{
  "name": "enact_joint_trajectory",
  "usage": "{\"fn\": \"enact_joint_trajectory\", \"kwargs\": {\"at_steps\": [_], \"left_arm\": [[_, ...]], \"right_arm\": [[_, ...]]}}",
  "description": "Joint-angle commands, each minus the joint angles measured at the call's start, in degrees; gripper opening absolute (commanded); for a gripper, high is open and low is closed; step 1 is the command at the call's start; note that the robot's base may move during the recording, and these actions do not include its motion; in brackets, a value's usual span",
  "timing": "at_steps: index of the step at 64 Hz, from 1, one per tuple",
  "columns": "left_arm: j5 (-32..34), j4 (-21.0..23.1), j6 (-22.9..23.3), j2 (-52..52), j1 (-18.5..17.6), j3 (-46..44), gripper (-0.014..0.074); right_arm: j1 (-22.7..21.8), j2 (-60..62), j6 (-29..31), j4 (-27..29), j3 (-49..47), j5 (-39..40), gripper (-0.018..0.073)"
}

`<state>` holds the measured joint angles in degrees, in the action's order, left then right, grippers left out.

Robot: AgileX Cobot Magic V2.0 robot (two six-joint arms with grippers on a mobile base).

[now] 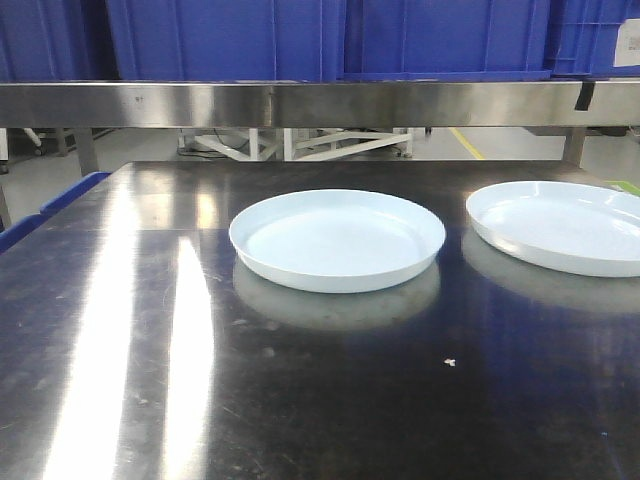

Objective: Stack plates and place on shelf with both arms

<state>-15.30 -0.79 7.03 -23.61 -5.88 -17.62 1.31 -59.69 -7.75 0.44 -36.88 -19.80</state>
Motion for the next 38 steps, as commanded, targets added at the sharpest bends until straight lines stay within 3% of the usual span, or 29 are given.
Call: {"fn": "enact_joint_trajectory", "kwargs": {"at_steps": [1, 19, 38], "left_arm": [[4.8, 0.0, 0.6, -0.2, 0.0, -1.6, 0.0087], [4.8, 0.0, 0.6, -0.2, 0.0, -1.6, 0.0087], [4.8, 0.0, 0.6, -0.2, 0.0, -1.6, 0.0087]], "right_arm": [[-0.7, -3.5, 0.1, -0.8, -4.2, 5.7, 0.039], [-7.2, -17.9, 0.1, -0.8, -14.7, 6.1, 0.039], [-9.0, -28.0, 0.1, -0.8, -21.0, 6.2, 0.039]]}}
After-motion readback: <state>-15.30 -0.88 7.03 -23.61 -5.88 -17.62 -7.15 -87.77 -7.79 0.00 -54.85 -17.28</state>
